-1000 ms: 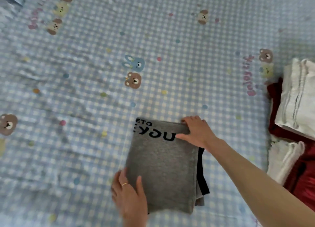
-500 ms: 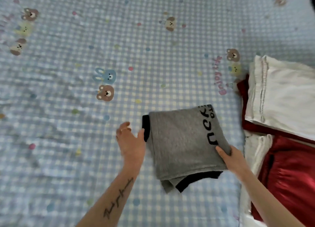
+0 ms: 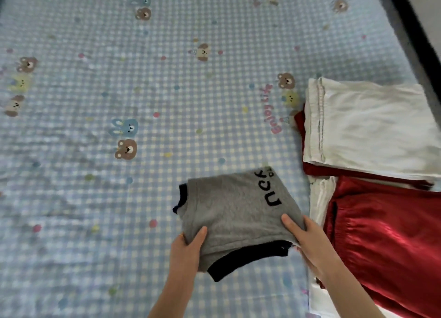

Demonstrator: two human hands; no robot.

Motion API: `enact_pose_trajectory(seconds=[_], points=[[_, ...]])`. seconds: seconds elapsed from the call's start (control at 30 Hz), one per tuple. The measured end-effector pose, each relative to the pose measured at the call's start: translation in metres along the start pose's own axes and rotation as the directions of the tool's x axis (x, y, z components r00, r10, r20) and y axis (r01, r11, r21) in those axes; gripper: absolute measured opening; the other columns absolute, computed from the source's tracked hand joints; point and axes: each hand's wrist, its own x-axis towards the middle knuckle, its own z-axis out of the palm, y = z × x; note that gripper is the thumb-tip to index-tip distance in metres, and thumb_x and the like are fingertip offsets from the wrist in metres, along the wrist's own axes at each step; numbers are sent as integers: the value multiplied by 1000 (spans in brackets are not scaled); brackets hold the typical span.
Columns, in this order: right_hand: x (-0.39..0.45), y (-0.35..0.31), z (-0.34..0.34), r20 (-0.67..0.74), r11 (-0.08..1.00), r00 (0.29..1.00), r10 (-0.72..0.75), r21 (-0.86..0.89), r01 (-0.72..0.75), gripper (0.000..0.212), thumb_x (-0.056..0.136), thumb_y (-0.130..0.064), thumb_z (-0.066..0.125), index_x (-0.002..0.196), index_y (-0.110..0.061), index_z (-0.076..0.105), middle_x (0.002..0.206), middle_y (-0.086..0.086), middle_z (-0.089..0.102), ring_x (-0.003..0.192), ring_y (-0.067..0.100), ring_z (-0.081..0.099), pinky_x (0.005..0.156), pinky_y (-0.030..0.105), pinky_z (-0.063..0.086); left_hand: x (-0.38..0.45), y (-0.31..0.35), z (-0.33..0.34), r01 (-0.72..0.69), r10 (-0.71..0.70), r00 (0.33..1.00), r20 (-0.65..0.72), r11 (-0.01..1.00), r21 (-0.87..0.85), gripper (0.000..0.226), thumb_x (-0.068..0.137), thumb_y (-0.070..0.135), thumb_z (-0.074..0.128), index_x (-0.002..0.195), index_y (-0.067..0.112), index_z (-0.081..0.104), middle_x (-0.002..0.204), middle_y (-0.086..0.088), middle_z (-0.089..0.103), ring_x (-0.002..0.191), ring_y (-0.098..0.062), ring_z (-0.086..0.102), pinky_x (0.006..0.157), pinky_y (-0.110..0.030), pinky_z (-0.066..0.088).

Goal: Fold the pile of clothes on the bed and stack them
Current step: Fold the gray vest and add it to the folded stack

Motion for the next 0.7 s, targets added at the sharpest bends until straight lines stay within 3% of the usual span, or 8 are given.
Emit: enact_pose_trajectory(seconds=[0.1, 0.2, 0.33, 0.47, 0.57, 0.67, 0.7], points=[[-57, -26, -19, -4, 991, 996, -85, 106, 85, 40, 73, -27, 68, 109, -9, 66, 103, 13, 72, 95, 27, 70, 71, 28, 58, -41, 26, -5, -74, 77, 989, 127, 997, -23, 17, 84, 25, 68, 92, 11, 68, 89, -9, 75, 84, -29, 71, 79, -41, 56], [-108, -54, -54, -77, 962, 985, -157, 211, 170, 32, 76, -18, 64, 104, -2, 65, 96, 22, 72, 80, 27, 71, 61, 25, 58, -81, 49, 24, -130, 138, 952, 274, 990, -48, 10, 86, 18, 65, 92, 11, 69, 83, -5, 76, 80, -25, 72, 75, -37, 54], [-151, -93, -110, -195, 933, 946, -258, 205, 296, 30, 80, -17, 59, 104, 0, 62, 81, 11, 71, 67, 19, 69, 55, 20, 55, -126, 75, 100, -244, 220, 896, 386, 970, 14, 13, 86, 24, 65, 89, 11, 65, 77, -6, 74, 71, -24, 72, 58, -32, 54], [-177, -106, -178, -348, 877, 870, -348, 206, 433, 32, 78, -23, 61, 106, -8, 66, 97, 7, 74, 84, 16, 71, 67, 20, 57, -159, 77, 167, -355, 320, 796, 514, 934, -31, 15, 88, 27, 63, 98, 17, 64, 87, -4, 72, 72, -19, 71, 51, -29, 53], [-174, -76, -225, -419, 918, 869, -263, 168, 359, 34, 76, -29, 65, 106, -14, 66, 101, 5, 74, 88, 19, 71, 67, 26, 58, -158, 42, 201, -334, 271, 785, 557, 942, 13, 16, 88, 26, 63, 102, 19, 59, 96, -2, 69, 81, -18, 70, 53, -26, 55], [-144, -14, -257, -496, 994, 864, -86, 16, 108, 30, 81, -27, 68, 107, -13, 65, 96, 7, 75, 88, 28, 70, 80, 41, 55, -136, -13, 223, -393, 228, 802, 551, 897, 202, 34, 88, 20, 63, 118, 10, 52, 109, -4, 64, 94, -17, 64, 67, -18, 52], [-132, 9, -263, -526, 998, 850, -35, -55, 8, 26, 84, -22, 69, 106, -9, 65, 92, 8, 74, 86, 30, 69, 80, 41, 53, -127, -31, 225, -408, 192, 808, 558, 865, 292, 40, 88, 20, 62, 123, 8, 49, 114, -6, 62, 99, -19, 61, 76, -21, 50]])
